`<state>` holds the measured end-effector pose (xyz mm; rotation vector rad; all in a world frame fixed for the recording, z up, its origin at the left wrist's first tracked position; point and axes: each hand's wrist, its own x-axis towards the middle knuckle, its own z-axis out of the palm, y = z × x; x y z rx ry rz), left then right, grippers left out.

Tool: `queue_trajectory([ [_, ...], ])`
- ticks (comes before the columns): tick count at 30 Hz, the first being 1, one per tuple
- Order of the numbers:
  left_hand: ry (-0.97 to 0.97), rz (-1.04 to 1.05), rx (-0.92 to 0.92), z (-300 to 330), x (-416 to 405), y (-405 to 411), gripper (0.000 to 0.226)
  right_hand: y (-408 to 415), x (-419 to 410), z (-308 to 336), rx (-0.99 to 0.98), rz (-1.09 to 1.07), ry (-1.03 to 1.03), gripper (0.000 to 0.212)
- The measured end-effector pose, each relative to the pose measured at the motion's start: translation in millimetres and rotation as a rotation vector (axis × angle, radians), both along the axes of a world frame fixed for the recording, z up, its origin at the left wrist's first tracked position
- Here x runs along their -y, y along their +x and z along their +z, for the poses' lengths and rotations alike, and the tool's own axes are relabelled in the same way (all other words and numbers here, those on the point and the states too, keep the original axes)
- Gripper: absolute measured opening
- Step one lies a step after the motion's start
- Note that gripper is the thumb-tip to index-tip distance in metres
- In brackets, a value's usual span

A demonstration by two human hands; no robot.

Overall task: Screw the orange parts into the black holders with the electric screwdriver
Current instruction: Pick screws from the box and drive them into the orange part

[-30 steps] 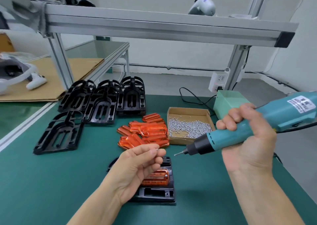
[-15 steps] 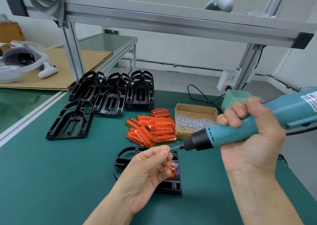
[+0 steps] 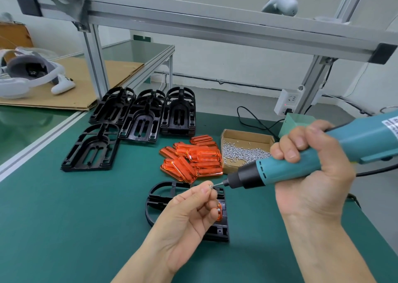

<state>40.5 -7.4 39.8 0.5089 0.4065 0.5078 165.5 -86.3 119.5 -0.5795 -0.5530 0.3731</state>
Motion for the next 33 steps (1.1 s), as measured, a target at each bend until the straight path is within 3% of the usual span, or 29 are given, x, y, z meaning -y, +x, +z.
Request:
queue_trajectory([
  [7,0.291,0.225,-0.107,-4,3,4,0.012,-1,-7,-4,-0.015,-0.024,0.032,0.014],
  [18,0.273,0.203,-0.066,-9,-3,-4,0.015,-2,-19,-10,-0.083,0.005,0.024,0.016],
  [21,0.318,0.184,-0.099,-8,-6,-9,0.028,-2,-22,-10,-0.076,0.022,0.013,0.015],
  [25,0.499,0.236,-0.199,-9,-16,-24,0.052,-2,-27,-8,-0.051,0.061,0.005,0.016],
  [29,0.817,0.423,-0.481,-17,-40,-42,0.048,-2,-33,-11,-0.004,0.096,-0.040,0.017],
  [33,1.215,0.402,-0.751,-28,-48,-52,0.040,-5,-42,-20,0.054,0.117,-0.112,0.020],
])
